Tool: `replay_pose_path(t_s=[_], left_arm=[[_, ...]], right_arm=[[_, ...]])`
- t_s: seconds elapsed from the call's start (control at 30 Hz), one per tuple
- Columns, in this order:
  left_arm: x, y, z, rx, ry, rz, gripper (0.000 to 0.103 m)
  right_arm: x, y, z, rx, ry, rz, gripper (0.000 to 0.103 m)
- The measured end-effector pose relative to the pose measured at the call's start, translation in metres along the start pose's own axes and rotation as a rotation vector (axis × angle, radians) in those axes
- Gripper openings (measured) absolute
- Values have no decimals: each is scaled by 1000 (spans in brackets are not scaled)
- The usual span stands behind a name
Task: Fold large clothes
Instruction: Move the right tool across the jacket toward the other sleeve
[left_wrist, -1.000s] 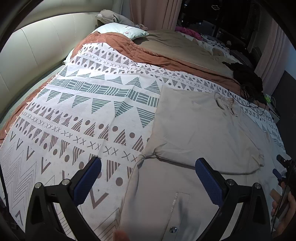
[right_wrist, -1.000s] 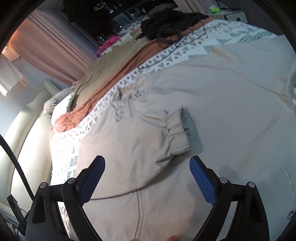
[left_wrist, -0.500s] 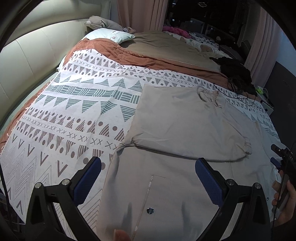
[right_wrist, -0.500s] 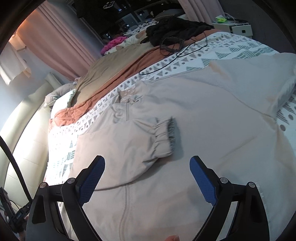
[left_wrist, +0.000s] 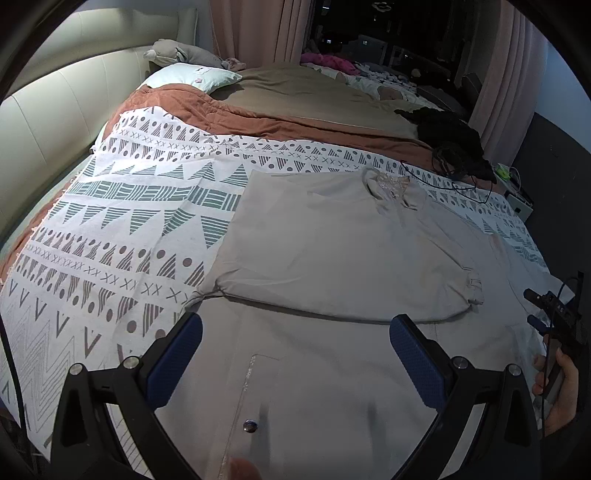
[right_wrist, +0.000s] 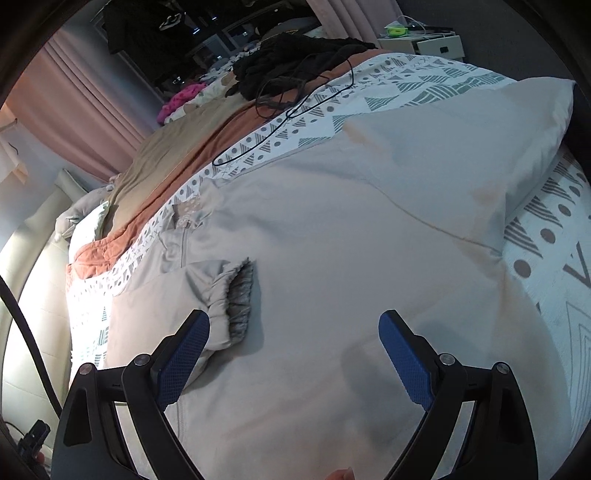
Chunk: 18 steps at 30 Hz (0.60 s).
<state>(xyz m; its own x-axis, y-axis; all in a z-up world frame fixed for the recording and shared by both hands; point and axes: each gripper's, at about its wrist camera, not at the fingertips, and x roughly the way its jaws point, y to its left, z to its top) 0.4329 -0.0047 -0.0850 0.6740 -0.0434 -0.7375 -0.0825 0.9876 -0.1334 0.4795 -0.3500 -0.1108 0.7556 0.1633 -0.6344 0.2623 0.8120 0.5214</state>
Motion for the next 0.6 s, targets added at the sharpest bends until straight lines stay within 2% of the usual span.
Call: replay_pose_path(t_s=[0.3, 0.6], left_arm=[[30, -15, 4, 17, -1, -53, 103], [53, -25, -2, 43, 35, -66, 103]], right_arm=[[-6, -11, 8, -16, -26, -54, 93], [-3, -27, 15, 39, -21, -85, 93]])
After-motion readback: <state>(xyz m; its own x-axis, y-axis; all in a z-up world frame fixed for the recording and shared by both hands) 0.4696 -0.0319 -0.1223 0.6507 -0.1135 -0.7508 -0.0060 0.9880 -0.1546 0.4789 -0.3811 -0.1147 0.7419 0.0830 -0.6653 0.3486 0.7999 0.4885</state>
